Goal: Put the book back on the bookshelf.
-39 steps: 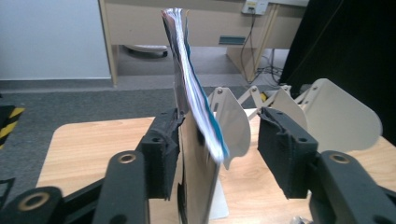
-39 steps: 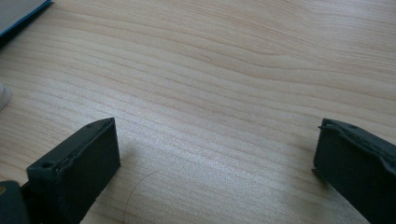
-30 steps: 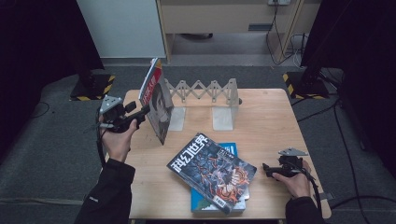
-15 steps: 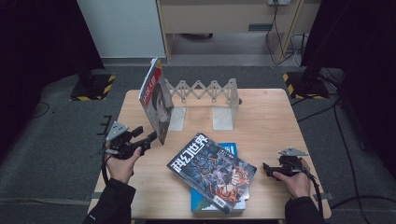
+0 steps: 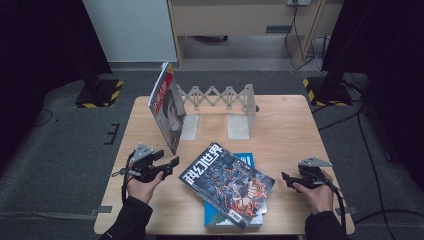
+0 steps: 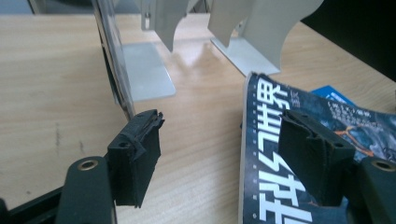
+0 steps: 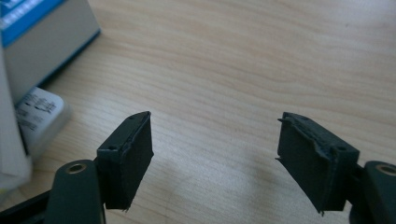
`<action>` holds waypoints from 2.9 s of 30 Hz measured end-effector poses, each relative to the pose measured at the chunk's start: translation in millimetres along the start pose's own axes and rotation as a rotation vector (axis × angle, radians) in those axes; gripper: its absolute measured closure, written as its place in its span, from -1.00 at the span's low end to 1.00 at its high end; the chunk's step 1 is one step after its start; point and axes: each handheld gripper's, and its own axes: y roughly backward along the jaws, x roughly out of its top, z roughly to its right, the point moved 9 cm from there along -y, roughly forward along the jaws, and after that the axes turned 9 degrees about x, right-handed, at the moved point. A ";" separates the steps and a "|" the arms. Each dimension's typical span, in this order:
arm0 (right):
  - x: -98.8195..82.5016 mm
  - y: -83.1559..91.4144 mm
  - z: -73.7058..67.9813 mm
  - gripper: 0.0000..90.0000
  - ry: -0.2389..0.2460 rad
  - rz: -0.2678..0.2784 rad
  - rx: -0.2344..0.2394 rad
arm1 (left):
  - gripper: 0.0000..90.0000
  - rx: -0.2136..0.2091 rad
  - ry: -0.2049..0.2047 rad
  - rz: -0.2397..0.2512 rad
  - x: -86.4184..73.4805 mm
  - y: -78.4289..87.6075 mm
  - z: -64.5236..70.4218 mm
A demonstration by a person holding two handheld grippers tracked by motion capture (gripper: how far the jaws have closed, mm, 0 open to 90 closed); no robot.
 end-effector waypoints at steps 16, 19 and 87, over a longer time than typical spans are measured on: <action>41.1 25.6 -41.2 -0.26 0.025 0.153 0.086 | -0.35 -0.068 -0.042 -0.119 -35.4 -17.2 18.6; 44.9 27.2 -50.9 -0.26 0.030 0.154 0.109 | -0.30 -0.081 -0.039 -0.143 -40.3 -20.6 19.9; 21.9 -5.5 -97.3 -0.31 0.045 0.062 0.211 | -0.12 -0.354 0.191 -0.144 -45.6 -14.9 47.4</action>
